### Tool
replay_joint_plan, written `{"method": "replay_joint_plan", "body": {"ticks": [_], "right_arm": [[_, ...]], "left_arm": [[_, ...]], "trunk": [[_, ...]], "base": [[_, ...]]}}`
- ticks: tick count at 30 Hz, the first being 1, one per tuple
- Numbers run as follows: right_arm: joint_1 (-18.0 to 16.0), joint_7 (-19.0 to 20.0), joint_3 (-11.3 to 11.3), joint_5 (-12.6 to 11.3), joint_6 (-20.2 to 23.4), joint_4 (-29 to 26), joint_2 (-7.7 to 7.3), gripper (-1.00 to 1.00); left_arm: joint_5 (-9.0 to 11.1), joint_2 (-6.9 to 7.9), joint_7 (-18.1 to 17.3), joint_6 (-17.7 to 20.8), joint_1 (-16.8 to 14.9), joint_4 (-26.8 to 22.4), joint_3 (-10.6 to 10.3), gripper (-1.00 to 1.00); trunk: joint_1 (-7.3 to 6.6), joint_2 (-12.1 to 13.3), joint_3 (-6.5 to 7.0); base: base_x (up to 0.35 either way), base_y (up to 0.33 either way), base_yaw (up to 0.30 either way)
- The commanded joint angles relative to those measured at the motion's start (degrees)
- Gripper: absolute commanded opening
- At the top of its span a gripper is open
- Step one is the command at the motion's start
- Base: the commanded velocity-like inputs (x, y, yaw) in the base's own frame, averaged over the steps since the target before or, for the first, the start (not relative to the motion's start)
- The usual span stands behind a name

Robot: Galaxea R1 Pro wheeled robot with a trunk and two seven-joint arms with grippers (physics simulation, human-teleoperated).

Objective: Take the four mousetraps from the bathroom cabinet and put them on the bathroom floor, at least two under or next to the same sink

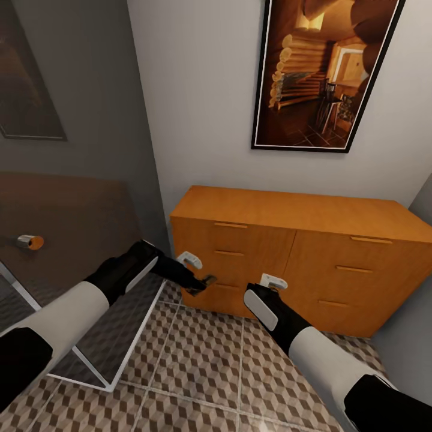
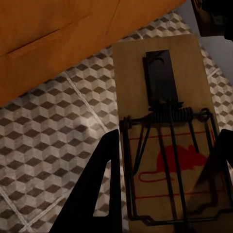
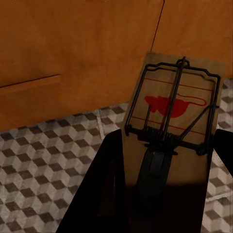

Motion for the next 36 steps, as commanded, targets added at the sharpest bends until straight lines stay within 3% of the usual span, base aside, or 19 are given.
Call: {"method": "replay_joint_plan", "body": {"ticks": [1,17,23,28,32,36], "right_arm": [[-0.03,-0.35,0.21,0.02,0.46,-0.06,-0.03,-1.00],[1.99,-0.37,0.21,0.43,0.46,0.12,0.06,-1.00],[2.46,-0.34,0.21,0.51,0.46,0.33,0.00,-1.00],[2.48,-0.25,0.21,0.52,0.46,0.42,-0.09,-1.00],[3.20,0.94,0.26,0.85,0.51,0.37,-0.34,-1.00],[4.88,4.39,0.30,5.91,0.54,0.43,-0.45,-1.00]], "left_arm": [[0.20,-0.01,0.25,0.17,-0.02,-0.03,-0.22,-1.00],[0.16,-0.35,0.42,0.08,1.19,0.05,-0.24,-1.00],[0.26,-0.49,0.68,-3.27,2.84,0.60,-0.24,-1.00],[0.39,-0.63,0.92,-4.09,3.36,3.67,-0.31,-1.00],[0.53,-0.84,0.86,-9.74,3.75,7.81,-0.37,-1.00],[0.50,-3.49,0.80,-14.46,3.80,16.52,-0.36,-1.00]], "trunk": [[0.00,-0.03,-0.06],[0.00,-0.03,-0.06],[0.00,-0.03,-0.06],[0.00,-0.03,-0.06],[0.00,-0.03,-0.06],[0.00,-0.03,-0.06]], "base": [[0.000,0.000,0.000],[0.000,0.000,0.000],[0.000,0.000,0.000],[0.000,0.000,0.000],[0.000,0.000,0.000],[0.000,0.000,0.000]]}}
